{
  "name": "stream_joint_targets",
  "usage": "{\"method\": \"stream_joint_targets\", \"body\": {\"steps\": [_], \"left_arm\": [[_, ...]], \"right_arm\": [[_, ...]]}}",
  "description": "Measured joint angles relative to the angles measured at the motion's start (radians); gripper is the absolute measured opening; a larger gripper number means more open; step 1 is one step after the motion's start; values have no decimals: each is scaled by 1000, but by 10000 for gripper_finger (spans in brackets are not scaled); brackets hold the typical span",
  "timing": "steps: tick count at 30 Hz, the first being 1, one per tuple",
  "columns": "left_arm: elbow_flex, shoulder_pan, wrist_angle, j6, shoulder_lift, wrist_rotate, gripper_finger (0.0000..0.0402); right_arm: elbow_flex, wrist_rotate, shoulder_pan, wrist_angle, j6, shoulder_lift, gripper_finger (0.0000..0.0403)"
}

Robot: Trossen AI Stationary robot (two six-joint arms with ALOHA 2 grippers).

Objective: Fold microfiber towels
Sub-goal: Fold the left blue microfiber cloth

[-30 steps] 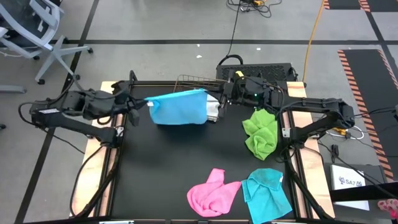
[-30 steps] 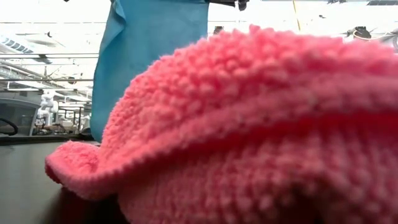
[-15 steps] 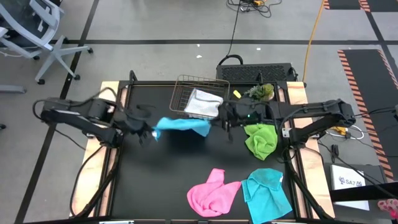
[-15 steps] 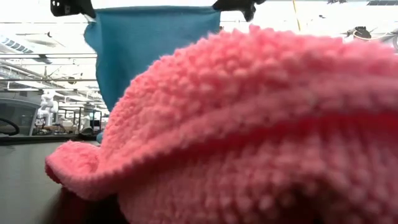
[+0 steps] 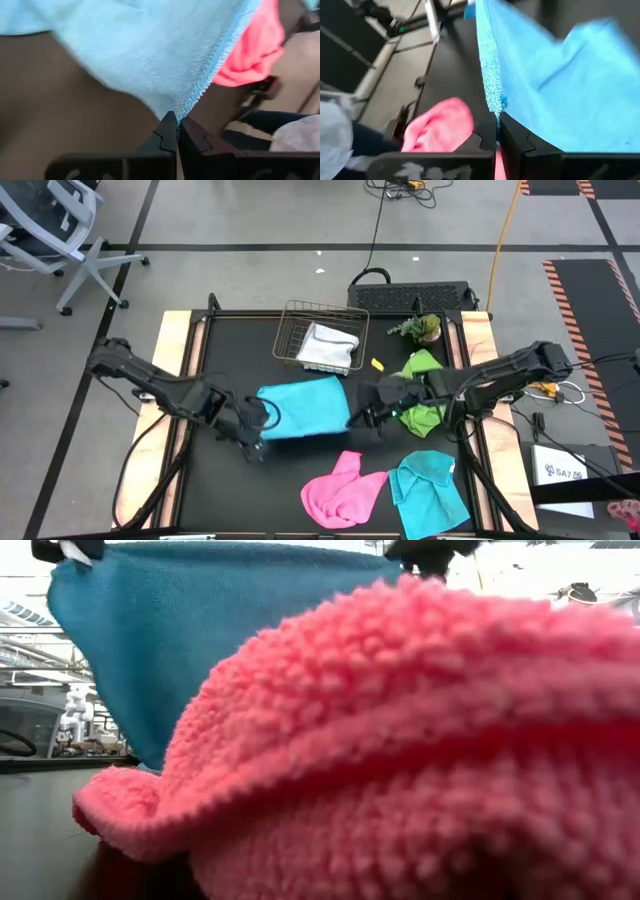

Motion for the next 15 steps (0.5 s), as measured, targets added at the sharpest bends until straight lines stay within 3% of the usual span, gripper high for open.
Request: {"method": "stream_joint_targets", "body": {"steps": [6, 15], "left_arm": [[0, -68, 169, -116, 99, -7, 3], [0, -137, 396, -253, 281, 120, 5]], "right_arm": [[-184, -9, 78, 176, 124, 0, 0], [-218, -12, 157, 189, 139, 0, 0]]}}
